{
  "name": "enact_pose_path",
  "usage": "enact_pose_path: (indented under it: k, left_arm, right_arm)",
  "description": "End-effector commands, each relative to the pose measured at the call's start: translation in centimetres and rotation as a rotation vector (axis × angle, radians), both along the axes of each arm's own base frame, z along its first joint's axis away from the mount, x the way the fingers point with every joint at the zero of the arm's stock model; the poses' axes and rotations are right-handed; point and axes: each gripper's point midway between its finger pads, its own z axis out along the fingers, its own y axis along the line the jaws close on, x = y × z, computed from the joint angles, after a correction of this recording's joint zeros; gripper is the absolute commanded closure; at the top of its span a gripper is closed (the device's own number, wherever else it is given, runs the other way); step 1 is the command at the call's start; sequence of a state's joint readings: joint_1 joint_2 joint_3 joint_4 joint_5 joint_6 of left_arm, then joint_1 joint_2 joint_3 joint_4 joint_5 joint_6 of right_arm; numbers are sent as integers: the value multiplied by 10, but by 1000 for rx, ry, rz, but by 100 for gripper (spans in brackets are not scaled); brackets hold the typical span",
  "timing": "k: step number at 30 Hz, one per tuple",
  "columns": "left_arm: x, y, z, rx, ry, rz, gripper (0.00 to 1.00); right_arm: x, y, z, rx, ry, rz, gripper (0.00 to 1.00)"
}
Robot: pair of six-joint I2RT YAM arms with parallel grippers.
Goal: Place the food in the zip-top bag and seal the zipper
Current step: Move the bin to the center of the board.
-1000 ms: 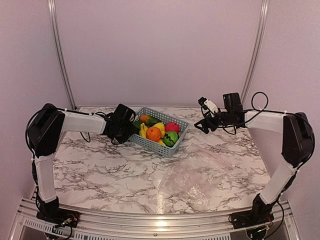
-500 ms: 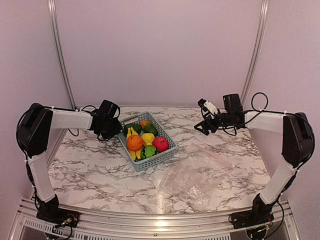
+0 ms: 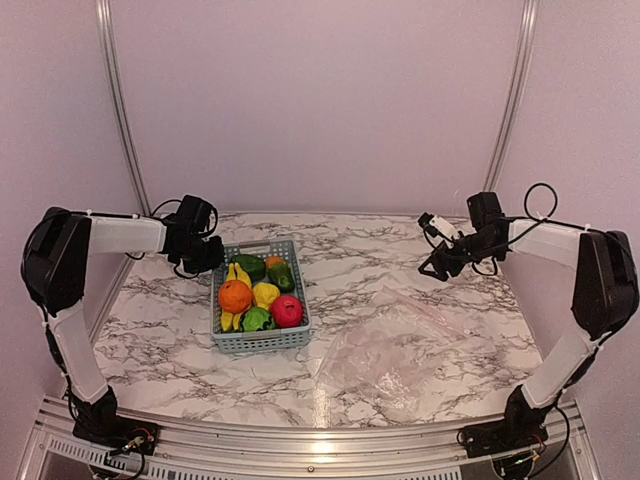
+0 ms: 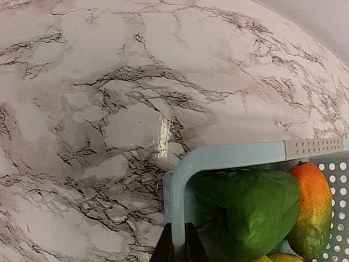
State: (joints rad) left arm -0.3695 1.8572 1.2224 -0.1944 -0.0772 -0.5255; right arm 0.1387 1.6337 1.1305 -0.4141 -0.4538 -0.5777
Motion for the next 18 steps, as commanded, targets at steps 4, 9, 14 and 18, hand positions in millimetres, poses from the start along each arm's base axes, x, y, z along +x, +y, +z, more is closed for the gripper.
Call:
enact_pose_path:
  k: [4,9,14,18]
  left_arm:
    - [-18,-9,8,44,54,-177,100]
    - [-16,-1,9,74,68,-134,62]
    - [-10,11,44,121,10,-83,48]
    - [-13,17,82,117,-74,-66,45]
  right_arm:
    - [-51,-40,-33,-62,223,11,34]
    - [-54,-34,-48,-19,285,24,41]
    - [-55,-23,-64,48,394,65,49]
    - [-63,-17,-69,85,459,92,51]
